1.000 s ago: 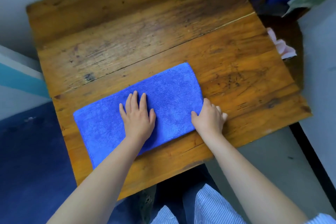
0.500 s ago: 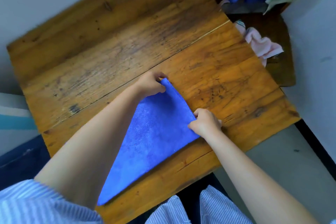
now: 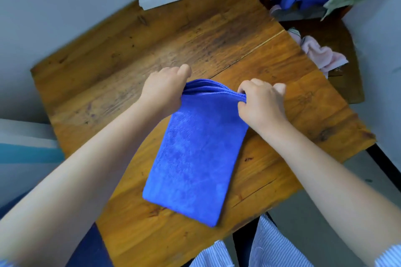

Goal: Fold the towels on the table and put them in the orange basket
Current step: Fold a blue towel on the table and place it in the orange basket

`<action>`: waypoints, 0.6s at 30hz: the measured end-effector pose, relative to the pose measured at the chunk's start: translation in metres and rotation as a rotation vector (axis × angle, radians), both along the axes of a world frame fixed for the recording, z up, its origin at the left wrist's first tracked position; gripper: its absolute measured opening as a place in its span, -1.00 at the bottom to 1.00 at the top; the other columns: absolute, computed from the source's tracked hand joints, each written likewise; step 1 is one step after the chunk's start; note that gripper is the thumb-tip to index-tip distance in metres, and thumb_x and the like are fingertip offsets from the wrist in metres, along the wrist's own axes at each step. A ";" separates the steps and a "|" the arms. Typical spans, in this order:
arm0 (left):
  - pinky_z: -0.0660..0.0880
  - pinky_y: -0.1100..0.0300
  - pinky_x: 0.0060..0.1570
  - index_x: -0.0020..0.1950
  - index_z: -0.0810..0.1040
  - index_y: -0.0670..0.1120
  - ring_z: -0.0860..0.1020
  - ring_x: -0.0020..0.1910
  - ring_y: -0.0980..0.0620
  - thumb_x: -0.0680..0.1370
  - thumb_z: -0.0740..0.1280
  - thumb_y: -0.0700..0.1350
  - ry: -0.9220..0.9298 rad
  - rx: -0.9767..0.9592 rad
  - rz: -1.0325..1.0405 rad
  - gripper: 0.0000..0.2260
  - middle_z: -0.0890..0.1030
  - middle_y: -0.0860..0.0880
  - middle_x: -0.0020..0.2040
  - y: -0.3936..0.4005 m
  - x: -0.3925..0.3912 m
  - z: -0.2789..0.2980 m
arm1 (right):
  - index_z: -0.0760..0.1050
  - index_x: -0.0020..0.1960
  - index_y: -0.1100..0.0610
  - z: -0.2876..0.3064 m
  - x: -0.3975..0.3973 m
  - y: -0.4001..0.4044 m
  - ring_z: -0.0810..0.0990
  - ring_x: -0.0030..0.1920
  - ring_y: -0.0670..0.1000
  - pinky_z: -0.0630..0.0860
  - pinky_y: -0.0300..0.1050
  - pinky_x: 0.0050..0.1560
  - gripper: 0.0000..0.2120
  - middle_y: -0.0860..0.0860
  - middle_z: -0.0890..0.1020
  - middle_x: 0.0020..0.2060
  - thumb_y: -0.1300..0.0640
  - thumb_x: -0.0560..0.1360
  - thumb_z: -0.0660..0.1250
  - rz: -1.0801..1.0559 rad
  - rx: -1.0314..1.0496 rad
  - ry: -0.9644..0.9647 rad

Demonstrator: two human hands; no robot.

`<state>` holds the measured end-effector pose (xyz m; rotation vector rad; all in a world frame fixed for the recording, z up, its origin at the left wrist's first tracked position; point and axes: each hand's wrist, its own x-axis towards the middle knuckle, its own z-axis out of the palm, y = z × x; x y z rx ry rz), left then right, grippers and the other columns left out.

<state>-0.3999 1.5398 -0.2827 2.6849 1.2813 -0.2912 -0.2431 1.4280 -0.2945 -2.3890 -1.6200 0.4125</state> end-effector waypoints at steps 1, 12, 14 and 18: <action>0.25 0.11 -0.19 0.21 0.35 -0.14 0.45 0.07 -0.16 0.41 0.24 -0.35 0.070 0.039 -0.078 -0.61 0.53 -0.13 0.08 -0.006 -0.007 -0.001 | 0.49 -0.03 0.14 0.002 -0.006 -0.006 0.49 -0.06 0.10 0.09 -0.11 -0.07 -0.85 0.07 0.57 -0.08 0.31 0.44 0.25 0.044 0.006 -0.015; 0.15 0.18 -0.22 0.09 0.46 -0.14 0.46 0.05 -0.11 0.47 0.23 -0.32 0.173 0.049 -0.362 -0.77 0.55 -0.10 -0.02 -0.088 -0.119 -0.031 | 0.52 -0.46 0.22 -0.012 -0.099 -0.120 0.55 -0.42 0.14 0.09 -0.07 -0.25 -0.78 0.11 0.50 -0.47 0.45 0.00 0.46 0.269 -0.082 -0.156; 0.18 0.17 -0.26 -0.02 0.52 -0.19 0.52 -0.06 -0.14 0.39 0.32 -0.35 0.111 0.056 -0.385 -0.81 0.58 -0.14 -0.13 -0.100 -0.137 -0.036 | 0.53 -0.45 0.22 -0.022 -0.112 -0.139 0.55 -0.41 0.13 0.13 -0.07 -0.21 -0.78 0.11 0.51 -0.46 0.44 -0.02 0.46 0.279 -0.027 -0.157; 0.33 0.11 -0.24 -0.06 0.53 -0.24 0.51 -0.07 -0.16 0.39 0.30 -0.38 0.099 -0.037 -0.329 -0.84 0.58 -0.18 -0.16 -0.115 -0.157 -0.050 | 0.51 -0.42 0.22 -0.035 -0.129 -0.158 0.61 -0.33 0.11 0.16 -0.08 -0.15 -0.84 0.10 0.59 -0.36 0.39 0.02 0.33 0.308 0.075 -0.122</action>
